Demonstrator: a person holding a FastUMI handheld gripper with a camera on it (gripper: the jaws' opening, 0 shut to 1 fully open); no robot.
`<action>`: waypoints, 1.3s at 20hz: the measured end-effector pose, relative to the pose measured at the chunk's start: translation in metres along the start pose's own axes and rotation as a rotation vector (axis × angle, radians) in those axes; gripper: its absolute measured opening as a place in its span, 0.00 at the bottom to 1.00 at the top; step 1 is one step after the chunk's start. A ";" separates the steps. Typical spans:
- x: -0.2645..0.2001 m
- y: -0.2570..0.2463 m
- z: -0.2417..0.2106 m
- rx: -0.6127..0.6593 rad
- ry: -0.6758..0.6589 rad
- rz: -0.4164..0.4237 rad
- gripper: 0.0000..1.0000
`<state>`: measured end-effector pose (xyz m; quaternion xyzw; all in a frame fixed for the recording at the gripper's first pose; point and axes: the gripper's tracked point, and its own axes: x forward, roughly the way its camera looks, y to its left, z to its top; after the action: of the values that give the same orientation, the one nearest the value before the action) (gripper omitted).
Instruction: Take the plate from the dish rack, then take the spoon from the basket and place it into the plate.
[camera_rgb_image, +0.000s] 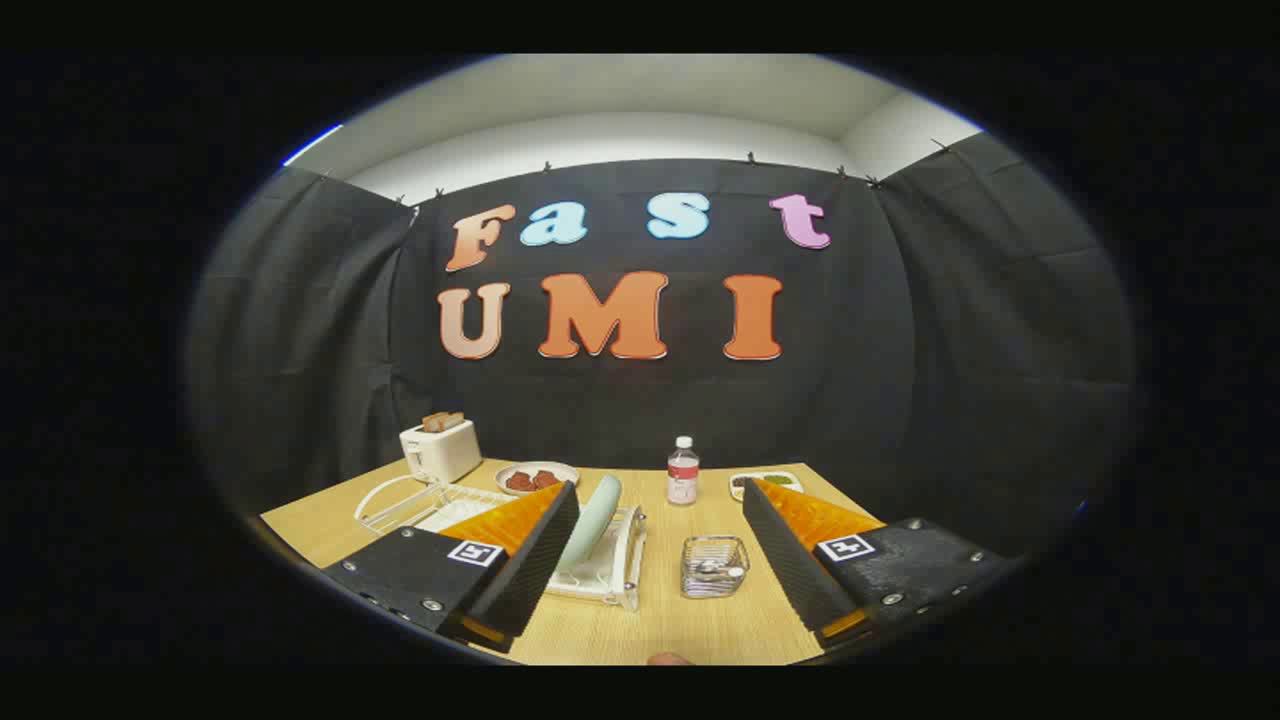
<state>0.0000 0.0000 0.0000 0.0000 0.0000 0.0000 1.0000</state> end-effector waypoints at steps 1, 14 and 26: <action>0.001 0.000 -0.003 -0.003 0.004 -0.001 0.98; 0.016 0.014 -0.014 -0.024 0.043 0.004 0.98; 0.075 0.055 -0.046 -0.039 0.246 0.049 0.99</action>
<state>0.0749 0.0554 -0.0460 -0.0196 0.1226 0.0244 0.9920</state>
